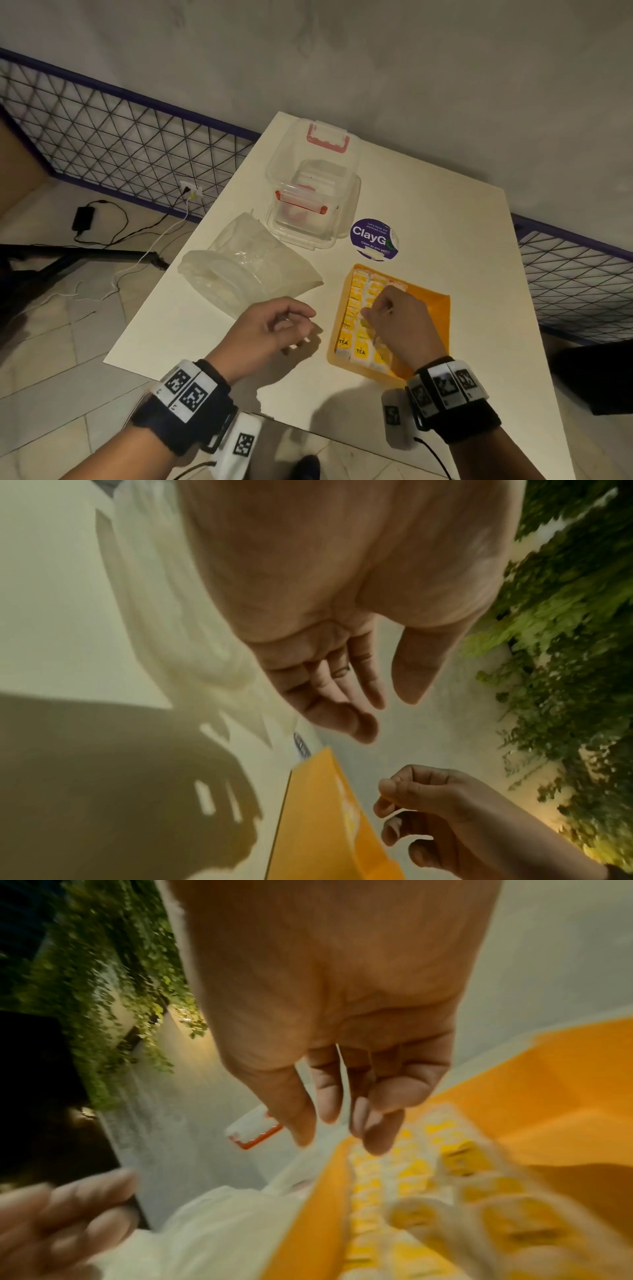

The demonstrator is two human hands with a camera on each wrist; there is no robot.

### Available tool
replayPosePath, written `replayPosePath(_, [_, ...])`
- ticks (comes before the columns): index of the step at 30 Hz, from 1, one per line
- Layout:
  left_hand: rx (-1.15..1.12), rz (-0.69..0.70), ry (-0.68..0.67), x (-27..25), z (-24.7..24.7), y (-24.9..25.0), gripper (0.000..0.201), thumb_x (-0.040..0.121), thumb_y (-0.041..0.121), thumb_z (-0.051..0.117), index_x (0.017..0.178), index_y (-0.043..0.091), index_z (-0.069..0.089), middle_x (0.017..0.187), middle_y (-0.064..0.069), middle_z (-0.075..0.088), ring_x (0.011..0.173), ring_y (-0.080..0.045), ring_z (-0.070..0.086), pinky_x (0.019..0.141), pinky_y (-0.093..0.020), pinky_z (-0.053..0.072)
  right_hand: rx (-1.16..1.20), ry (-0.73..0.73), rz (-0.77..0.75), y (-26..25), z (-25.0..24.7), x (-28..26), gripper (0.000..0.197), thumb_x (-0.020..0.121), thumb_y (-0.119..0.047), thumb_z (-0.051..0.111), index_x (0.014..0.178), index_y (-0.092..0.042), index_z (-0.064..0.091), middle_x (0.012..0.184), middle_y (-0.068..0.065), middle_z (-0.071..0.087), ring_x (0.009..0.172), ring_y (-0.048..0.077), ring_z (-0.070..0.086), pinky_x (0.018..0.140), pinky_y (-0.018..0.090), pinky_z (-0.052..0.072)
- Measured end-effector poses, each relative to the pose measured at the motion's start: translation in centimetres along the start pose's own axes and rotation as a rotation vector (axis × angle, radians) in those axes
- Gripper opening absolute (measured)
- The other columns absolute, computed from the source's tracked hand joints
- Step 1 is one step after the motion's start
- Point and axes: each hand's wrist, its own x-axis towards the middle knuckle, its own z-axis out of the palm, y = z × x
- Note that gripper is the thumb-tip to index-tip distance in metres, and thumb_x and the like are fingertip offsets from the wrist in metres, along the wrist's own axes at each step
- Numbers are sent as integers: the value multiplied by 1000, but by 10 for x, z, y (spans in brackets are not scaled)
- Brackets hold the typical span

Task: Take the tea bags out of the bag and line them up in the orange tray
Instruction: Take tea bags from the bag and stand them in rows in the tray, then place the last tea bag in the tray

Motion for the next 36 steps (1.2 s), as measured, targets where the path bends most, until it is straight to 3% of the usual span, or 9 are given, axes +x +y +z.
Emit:
replayPosePath(4, [23, 269, 456, -3, -45, 20, 15, 87, 7, 70, 95, 19, 73, 94, -8, 73, 79, -19, 64, 66, -35, 51, 155, -35, -270, -48, 32, 4, 8, 88, -23, 70, 90, -21, 63, 90, -8, 59, 79, 6, 58, 73, 18, 48])
replayPosePath(8, [249, 255, 837, 12, -100, 12, 30, 87, 23, 72, 114, 34, 64, 134, 3, 50, 124, -14, 50, 105, -41, 43, 197, -91, -344, -77, 68, 18, 19, 94, -19, 63, 113, -21, 65, 115, -6, 51, 90, 4, 54, 85, 17, 42])
replayPosePath(11, [309, 12, 712, 25, -123, -1, 56, 82, 50, 71, 134, 41, 52, 156, 4, 26, 143, -13, 25, 115, -38, 26, 208, -127, -257, -87, 87, 34, 33, 98, -26, 57, 130, -23, 59, 137, -4, 42, 117, 7, 49, 96, 10, 29])
replayPosePath(15, [269, -158, 457, 29, -119, -19, 66, 74, 64, 71, 135, 46, 50, 142, 4, 46, 131, -15, 43, 114, -43, 35, 245, -261, -140, -97, 112, 43, 44, 101, -34, 51, 144, -26, 47, 153, 0, 31, 141, 15, 34, 117, 28, 26])
replayPosePath(21, [232, -180, 213, 10, -101, -32, 101, 51, 66, 86, 140, 53, 38, 141, 13, 43, 127, -8, 47, 110, -32, 40, 369, -381, -82, -113, 130, 37, 40, 101, -26, 48, 140, -25, 55, 146, 0, 51, 134, 18, 48, 115, 39, 36])
replayPosePath(24, [223, -135, 155, -3, -88, -28, 117, 48, 47, 94, 144, 54, 29, 137, 19, 33, 125, 2, 41, 102, -18, 40, 563, -511, -20, -132, 135, 24, 27, 91, -17, 53, 105, -25, 74, 108, 5, 75, 106, 27, 68, 96, 45, 54])
replayPosePath(26, [236, -111, 177, -9, -88, -30, 104, 49, 40, 94, 135, 54, 38, 132, 14, 42, 120, 0, 49, 99, -25, 48, 671, -583, 20, -139, 142, 17, 27, 86, -5, 51, 91, -17, 75, 93, 12, 75, 94, 33, 70, 85, 48, 56])
replayPosePath(31, [286, -222, 296, -48, -114, -42, 56, 64, 8, 79, 112, 35, 67, 105, 5, 73, 100, -13, 68, 90, -37, 56, 831, -866, 193, -122, 153, -3, 26, 97, -14, 52, 115, -2, 67, 107, 23, 69, 91, 29, 69, 90, 49, 55])
replayPosePath(36, [180, -485, 136, -136, -161, -38, 28, 67, -4, 74, 91, 10, 74, 93, -19, 75, 82, -36, 72, 76, -45, 58, 702, -1016, 213, -66, 130, -24, 30, 91, -23, 62, 110, -1, 70, 108, 17, 73, 100, 33, 72, 84, 45, 58])
